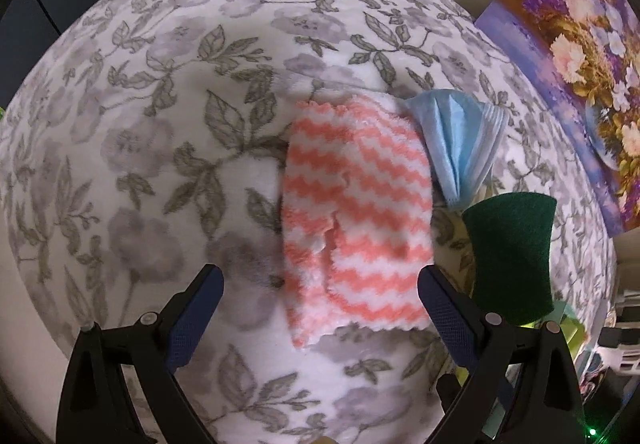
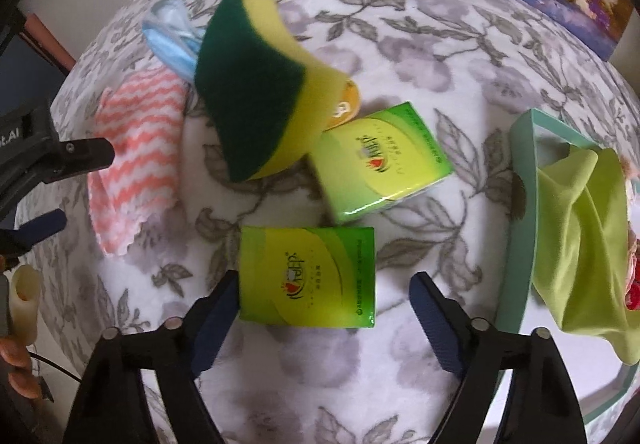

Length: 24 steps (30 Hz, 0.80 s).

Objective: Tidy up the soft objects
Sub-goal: 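Grasp the green tissue pack with the right tool while the left tool grasps the zigzag cloth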

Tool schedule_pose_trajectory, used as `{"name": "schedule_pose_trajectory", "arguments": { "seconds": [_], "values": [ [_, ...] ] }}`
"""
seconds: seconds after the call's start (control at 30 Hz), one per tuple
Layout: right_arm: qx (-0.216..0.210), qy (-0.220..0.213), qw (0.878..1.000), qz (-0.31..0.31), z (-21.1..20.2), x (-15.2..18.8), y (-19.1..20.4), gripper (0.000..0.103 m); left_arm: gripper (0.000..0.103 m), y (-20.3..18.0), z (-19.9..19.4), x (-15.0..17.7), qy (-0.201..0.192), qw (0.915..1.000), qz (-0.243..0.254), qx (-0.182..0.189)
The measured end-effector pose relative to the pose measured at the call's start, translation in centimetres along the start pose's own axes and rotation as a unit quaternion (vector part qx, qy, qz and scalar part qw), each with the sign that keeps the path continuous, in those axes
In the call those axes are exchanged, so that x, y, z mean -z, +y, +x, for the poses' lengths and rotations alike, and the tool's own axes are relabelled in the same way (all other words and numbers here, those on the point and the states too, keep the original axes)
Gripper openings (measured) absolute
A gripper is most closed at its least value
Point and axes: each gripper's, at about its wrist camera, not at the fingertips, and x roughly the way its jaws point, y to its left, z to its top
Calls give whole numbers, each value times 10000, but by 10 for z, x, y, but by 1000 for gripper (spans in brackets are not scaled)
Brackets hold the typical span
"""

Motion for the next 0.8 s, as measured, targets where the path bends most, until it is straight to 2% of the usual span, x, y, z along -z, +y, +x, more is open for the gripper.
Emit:
{"name": "schedule_pose_trajectory", "arguments": {
  "seconds": [0.17,0.2,0.4,0.47,0.53,0.67,0.7,0.73,0.8],
  "values": [
    [-63,-5,9999,79,-2,-1,-14,74,98,-7,11,1,52,9999,-5,107],
    [-96,-11,9999,78,-4,-2,-18,69,98,-9,14,1,49,9999,21,101],
    [-64,-15,10000,40,-6,-4,-29,67,97,-19,27,3,33,9999,138,50],
    [-87,-9,9999,74,-6,-3,-32,67,93,-22,30,4,11,9999,169,21],
    [-79,-7,9999,99,-6,-2,-28,67,66,-23,32,7,15,9997,230,-48],
    [-93,7,9999,130,-5,-3,-30,67,49,-28,37,9,10,9996,278,-58],
    [-92,7,9999,134,-5,-3,-30,67,37,-28,36,9,0,9997,252,35],
    [-95,8,9999,138,-5,-4,-31,67,29,-28,35,10,-7,9997,222,115],
    [-96,7,9999,142,-6,-3,-32,67,21,-29,35,11,0,9995,214,246]
  ]
}}
